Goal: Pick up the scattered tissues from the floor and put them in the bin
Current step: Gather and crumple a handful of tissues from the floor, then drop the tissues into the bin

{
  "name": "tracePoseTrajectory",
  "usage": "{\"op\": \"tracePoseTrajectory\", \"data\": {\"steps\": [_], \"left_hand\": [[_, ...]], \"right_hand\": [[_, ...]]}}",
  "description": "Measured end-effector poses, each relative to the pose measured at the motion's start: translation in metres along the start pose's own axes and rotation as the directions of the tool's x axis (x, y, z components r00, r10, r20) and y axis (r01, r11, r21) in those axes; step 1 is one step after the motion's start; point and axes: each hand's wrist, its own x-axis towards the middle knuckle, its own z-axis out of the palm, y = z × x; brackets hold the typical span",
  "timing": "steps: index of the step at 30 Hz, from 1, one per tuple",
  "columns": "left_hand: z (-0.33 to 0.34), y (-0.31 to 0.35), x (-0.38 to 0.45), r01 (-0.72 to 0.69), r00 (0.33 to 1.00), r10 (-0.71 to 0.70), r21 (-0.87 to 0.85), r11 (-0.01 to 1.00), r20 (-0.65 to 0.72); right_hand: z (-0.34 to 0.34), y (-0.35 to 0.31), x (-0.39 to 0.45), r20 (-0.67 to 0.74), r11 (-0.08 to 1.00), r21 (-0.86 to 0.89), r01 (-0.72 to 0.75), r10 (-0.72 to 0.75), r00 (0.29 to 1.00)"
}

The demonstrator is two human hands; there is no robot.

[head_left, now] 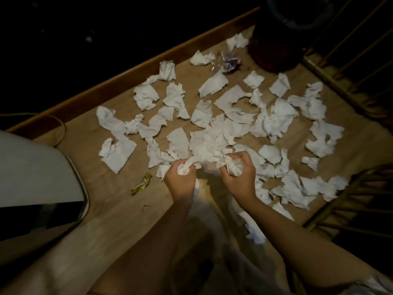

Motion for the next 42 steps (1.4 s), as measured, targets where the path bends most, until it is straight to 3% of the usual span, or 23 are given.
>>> {"op": "tracePoseTrajectory", "data": {"steps": [5, 8, 12, 16, 22, 28, 31, 35, 38, 42], "left_hand": [[-0.057, 0.134, -0.030, 0.185, 0.980, -0.197, -0.253, 0.950, -0.025], [-0.096, 0.210, -0.043, 0.209, 0.972, -0.233, -0.359, 0.910, -0.026], [-0.144, 0.296, -0.054, 0.170, 0.984, -0.175, -0.392, 0.904, 0.023], [-0.178, 0.372, -0.050, 0.241, 0.970, -0.207, -0.388, 0.890, 0.126], [-0.166, 0.470, -0.017, 0.341, 0.927, -0.238, -0.389, 0.856, 0.289], [-0.077, 0.526, 0.050, 0.465, 0.868, -0.278, -0.477, 0.746, 0.410], [0.009, 0.523, 0.114, 0.587, 0.772, -0.342, -0.394, 0.708, 0.535], [0.145, 0.490, 0.214, 0.631, 0.658, -0.348, -0.238, 0.738, 0.668], [0.214, 0.499, 0.244, 0.662, 0.640, -0.379, -0.229, 0.714, 0.669], [0.265, 0.554, 0.239, 0.632, 0.672, -0.389, -0.214, 0.745, 0.630]], "right_hand": [[-0.056, -0.117, 0.005, -0.054, 0.985, 0.097, -0.141, 0.146, 0.988], [-0.089, -0.193, 0.012, -0.109, 0.981, 0.086, -0.174, 0.183, 0.977], [-0.132, -0.283, 0.024, -0.127, 0.977, 0.119, -0.178, 0.193, 0.973], [-0.171, -0.357, 0.047, -0.152, 0.955, 0.224, -0.193, 0.230, 0.961], [-0.210, -0.412, 0.114, -0.201, 0.832, 0.486, -0.268, 0.405, 0.892], [-0.215, -0.377, 0.235, -0.254, 0.813, 0.527, -0.247, 0.428, 0.867], [-0.211, -0.333, 0.316, -0.277, 0.786, 0.558, -0.266, 0.478, 0.833], [-0.205, -0.257, 0.417, -0.254, 0.691, 0.556, -0.463, 0.671, 0.697], [-0.205, -0.201, 0.482, -0.214, 0.629, 0.567, -0.532, 0.736, 0.642], [-0.201, -0.129, 0.554, -0.103, 0.385, 0.780, -0.494, 0.857, 0.505]]}}
